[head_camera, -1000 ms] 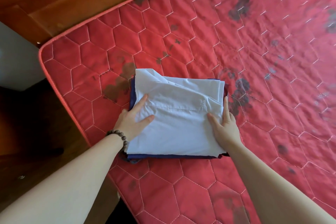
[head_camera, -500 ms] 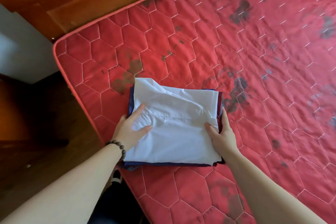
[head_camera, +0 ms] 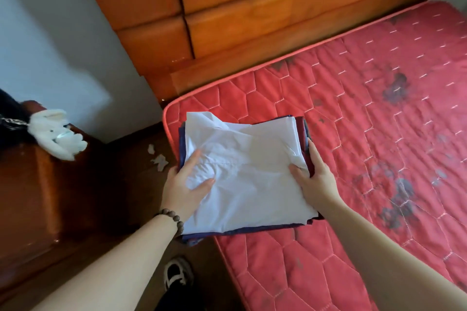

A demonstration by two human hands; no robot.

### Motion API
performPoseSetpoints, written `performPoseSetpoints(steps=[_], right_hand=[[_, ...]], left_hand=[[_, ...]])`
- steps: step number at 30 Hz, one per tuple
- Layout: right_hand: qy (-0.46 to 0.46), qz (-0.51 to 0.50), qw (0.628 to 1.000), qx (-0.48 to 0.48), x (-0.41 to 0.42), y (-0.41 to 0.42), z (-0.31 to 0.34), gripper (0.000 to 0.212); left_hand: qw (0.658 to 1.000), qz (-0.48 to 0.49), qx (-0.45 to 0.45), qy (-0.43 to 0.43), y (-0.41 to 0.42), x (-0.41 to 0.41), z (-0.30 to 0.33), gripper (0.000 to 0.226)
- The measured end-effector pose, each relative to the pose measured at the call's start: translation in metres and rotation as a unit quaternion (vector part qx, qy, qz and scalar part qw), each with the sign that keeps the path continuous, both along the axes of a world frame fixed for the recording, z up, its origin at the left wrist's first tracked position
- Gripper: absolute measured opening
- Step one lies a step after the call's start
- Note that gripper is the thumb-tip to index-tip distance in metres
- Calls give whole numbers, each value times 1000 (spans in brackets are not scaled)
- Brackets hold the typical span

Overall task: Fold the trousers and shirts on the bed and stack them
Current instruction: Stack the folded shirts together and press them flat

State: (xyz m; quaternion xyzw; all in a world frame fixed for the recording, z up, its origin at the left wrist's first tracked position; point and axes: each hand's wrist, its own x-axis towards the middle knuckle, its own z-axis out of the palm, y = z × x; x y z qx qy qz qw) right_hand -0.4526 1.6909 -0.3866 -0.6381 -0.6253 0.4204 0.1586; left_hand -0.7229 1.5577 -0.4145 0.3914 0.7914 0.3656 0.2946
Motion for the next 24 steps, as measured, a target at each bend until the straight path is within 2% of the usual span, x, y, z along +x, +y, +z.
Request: performPoseSetpoints(steps=[6,12,16,18,21,24], right_hand=[[-3,74,997,29,-82,68,3,71],[-9,125,991,36,-126,137,-11,72],[-40,128,988,-74,-139,167,-51,76],[-46,103,988,-110,-141,174,-68,80],[-25,103,991,-78,-139,183,-76,77],[-13,113,993,-27,-135,197,-72,71]], left_hand=[[997,75,4,11,30,-57,-4,75],[988,153,10,-2,69,-67,-30,75],[991,118,-58,-41,86,-68,-60,75],[988,130,-71,-49,89,-67,-67,74],[987,157,-24,-40,89,-62,-64,77],[986,160,46,6,95,-50,-53,78]])
